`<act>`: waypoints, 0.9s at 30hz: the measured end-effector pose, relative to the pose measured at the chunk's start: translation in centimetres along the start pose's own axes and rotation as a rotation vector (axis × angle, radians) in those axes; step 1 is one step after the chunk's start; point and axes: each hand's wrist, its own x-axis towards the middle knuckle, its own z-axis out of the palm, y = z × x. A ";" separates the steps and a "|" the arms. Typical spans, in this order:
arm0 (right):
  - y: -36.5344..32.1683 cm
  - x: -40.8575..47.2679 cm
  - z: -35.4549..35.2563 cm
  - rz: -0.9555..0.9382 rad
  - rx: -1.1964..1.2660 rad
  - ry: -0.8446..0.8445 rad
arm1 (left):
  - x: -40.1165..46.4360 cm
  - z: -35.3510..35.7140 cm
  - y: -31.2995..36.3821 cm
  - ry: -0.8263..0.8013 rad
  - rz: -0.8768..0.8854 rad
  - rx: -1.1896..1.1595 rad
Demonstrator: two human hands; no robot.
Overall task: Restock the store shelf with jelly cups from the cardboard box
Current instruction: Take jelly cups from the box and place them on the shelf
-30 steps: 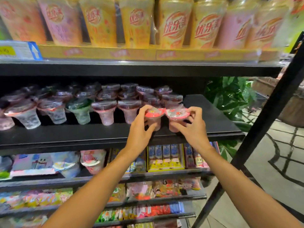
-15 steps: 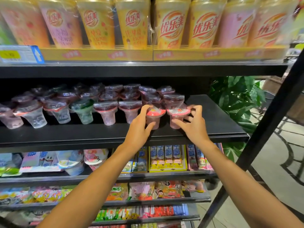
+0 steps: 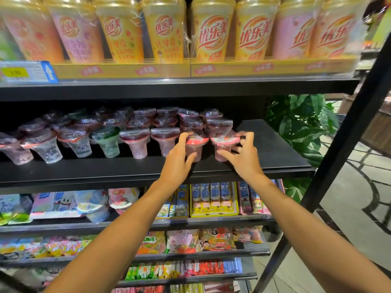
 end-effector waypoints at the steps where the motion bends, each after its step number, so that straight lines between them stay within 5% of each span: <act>1: -0.1 0.0 0.0 0.000 -0.001 -0.001 | 0.0 0.1 0.0 -0.002 -0.009 0.007; 13: -0.9 -1.7 -1.3 0.031 -0.088 -0.053 | -2.9 -3.1 1.2 -0.097 -0.041 0.132; 21: -5.0 -6.8 -2.1 -0.316 -0.359 0.038 | -7.1 -11.2 0.3 -0.138 0.094 0.470; 27: -8.6 -12.8 5.4 -0.415 -0.464 -0.227 | -13.7 -17.9 -3.6 -0.222 0.239 0.569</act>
